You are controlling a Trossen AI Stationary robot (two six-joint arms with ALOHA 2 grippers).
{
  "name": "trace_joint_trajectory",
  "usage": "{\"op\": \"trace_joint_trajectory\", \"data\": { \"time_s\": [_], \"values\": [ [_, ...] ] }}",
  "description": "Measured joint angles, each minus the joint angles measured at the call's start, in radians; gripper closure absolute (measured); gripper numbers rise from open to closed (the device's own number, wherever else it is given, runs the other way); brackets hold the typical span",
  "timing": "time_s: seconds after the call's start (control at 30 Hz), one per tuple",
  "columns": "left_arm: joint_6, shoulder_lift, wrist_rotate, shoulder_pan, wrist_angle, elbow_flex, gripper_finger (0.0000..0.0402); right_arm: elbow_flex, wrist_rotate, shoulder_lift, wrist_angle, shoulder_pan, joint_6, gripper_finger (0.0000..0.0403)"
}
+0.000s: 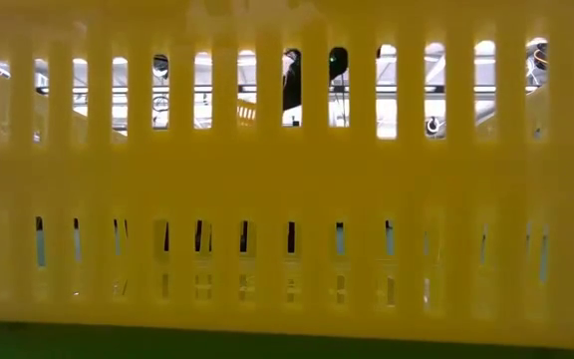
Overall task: Stack baskets on shelf by color
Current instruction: Put the middle right yellow bin on the shelf
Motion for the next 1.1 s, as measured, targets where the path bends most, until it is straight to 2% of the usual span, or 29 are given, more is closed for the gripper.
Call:
{"op": "trace_joint_trajectory", "data": {
  "time_s": [0.2, 0.43, 0.6, 0.73, 0.9, 1.1],
  "values": [
    [-0.001, 0.000, 0.000, 0.000, 0.000, 0.000, 0.0256, 0.000, -0.001, 0.000, 0.014, 0.000, -0.002, 0.0335],
    [-0.003, 0.000, 0.000, 0.000, -0.001, 0.000, 0.0256, 0.000, 0.002, -0.009, 0.029, 0.001, 0.053, 0.0394],
    [-0.004, 0.000, 0.000, 0.000, -0.001, 0.000, 0.0256, 0.000, 0.014, -0.008, 0.038, 0.009, 0.114, 0.0378],
    [-0.007, 0.000, 0.000, 0.000, -0.001, 0.000, 0.0256, 0.000, 0.106, -0.008, 0.040, 0.024, 0.122, 0.0382],
    [-0.006, 0.000, 0.000, 0.001, -0.003, 0.000, 0.0256, 0.000, 0.110, -0.008, 0.044, 0.029, 0.158, 0.0383],
    [-0.015, 0.000, 0.000, 0.001, -0.020, 0.000, 0.0256, 0.000, 0.107, -0.011, 0.043, 0.038, 0.149, 0.0341]
  ]
}}
